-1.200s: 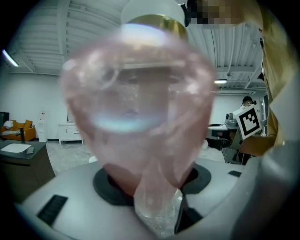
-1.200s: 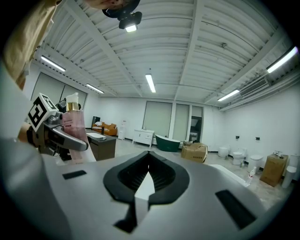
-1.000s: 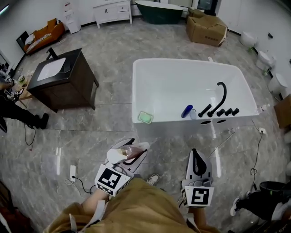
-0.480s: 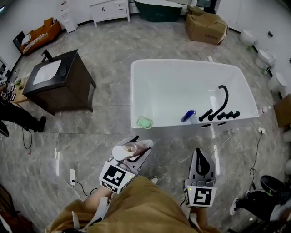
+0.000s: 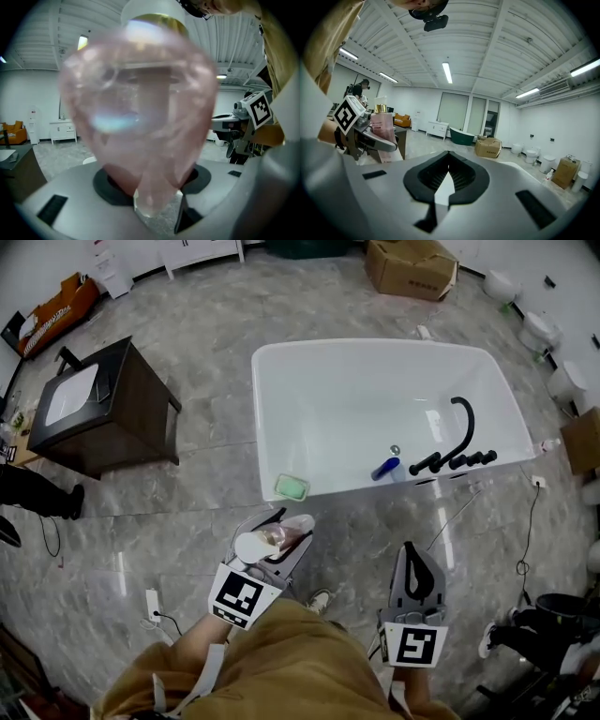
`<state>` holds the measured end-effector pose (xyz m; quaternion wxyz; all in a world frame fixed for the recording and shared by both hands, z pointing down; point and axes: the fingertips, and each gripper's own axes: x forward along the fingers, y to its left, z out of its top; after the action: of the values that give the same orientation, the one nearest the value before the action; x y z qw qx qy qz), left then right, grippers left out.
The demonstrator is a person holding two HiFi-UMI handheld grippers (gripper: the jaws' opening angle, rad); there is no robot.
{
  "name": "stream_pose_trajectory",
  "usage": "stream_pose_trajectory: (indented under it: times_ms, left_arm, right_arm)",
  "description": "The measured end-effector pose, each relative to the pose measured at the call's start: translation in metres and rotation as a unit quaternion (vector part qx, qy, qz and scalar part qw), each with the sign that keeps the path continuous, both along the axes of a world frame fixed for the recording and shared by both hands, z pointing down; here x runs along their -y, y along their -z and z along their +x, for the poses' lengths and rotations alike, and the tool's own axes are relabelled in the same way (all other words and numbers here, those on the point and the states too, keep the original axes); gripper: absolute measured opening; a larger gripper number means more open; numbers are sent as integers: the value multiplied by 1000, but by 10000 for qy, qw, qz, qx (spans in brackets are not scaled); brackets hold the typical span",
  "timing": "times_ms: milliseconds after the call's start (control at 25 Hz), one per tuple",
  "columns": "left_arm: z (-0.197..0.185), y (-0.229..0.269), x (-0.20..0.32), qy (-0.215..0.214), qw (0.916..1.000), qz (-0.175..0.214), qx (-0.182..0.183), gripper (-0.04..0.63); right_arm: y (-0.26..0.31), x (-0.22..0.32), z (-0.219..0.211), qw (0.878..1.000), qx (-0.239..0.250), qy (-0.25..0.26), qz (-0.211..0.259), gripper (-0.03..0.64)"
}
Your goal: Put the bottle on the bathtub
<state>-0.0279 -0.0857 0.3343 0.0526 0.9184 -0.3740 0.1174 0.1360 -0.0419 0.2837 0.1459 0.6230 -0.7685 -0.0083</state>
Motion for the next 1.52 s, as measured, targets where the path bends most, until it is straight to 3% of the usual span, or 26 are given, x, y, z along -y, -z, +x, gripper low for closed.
stream_pose_trajectory:
  times_ms: [480, 960, 1520]
  left_arm:
    - [19, -64, 65, -363, 9987, -150, 324, 239]
    - [36, -159, 117, -595, 9957, -350, 614, 239]
    - [69, -247, 162, -802, 9926, -479, 775, 239]
  right_arm:
    - [-48, 46, -6, 9991, -51, -202, -373, 5]
    - [-125, 74, -2, 9957, -30, -538, -756, 5]
    - [-195, 100, 12, 9914, -11, -712, -1102, 5]
